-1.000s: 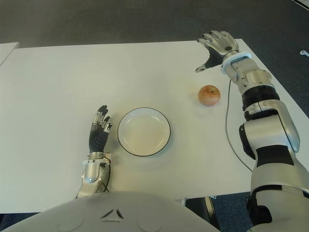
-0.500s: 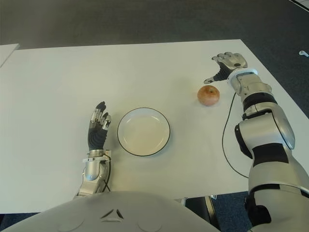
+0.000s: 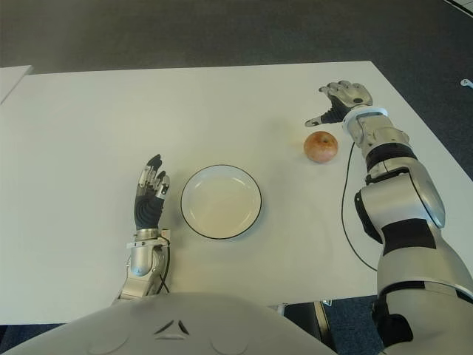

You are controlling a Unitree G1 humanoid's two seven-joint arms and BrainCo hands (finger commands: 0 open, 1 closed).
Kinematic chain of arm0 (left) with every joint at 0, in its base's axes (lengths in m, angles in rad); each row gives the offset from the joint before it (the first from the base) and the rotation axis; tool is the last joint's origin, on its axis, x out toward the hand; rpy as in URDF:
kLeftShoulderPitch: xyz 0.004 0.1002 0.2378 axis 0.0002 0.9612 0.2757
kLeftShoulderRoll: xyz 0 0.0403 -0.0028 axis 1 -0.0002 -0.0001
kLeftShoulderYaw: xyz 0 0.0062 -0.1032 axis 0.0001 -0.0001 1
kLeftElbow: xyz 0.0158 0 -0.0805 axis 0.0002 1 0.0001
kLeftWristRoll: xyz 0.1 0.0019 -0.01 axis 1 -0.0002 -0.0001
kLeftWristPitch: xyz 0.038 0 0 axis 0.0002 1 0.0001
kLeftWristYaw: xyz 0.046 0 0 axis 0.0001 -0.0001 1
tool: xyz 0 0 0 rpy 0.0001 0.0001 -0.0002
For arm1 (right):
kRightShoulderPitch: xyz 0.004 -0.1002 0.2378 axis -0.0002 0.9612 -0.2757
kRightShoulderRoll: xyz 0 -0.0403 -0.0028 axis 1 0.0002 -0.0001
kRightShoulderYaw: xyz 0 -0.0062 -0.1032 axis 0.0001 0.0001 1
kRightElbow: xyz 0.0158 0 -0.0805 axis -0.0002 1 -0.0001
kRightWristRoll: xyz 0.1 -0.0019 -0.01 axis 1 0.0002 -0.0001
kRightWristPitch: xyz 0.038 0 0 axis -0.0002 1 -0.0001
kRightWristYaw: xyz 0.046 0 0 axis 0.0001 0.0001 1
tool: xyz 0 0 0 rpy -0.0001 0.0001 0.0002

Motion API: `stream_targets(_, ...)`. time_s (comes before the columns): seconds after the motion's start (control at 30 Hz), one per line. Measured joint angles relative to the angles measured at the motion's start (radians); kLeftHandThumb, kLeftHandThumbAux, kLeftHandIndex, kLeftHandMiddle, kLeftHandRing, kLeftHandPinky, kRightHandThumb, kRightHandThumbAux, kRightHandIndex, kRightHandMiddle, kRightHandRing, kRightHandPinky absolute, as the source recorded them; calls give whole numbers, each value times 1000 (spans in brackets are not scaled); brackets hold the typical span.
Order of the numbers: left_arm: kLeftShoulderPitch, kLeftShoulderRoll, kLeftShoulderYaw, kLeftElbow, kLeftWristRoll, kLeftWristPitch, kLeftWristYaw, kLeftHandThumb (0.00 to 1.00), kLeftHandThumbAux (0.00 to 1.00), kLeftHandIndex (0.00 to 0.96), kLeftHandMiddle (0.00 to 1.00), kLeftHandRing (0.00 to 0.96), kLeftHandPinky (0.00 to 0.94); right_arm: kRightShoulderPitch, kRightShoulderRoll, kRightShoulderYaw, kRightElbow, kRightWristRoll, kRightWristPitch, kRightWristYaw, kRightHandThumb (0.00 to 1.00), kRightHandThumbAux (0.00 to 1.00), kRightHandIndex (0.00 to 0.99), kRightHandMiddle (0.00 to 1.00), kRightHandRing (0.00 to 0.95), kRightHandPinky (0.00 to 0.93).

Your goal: Put the apples into the plate.

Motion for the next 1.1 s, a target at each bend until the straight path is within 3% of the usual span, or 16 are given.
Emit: stream_targets(1.1,-3,0,1,4,-8,4,-2,39,546,130,86,67,73,119,47,30,6,56,44,2,45,452,0,0,0,40)
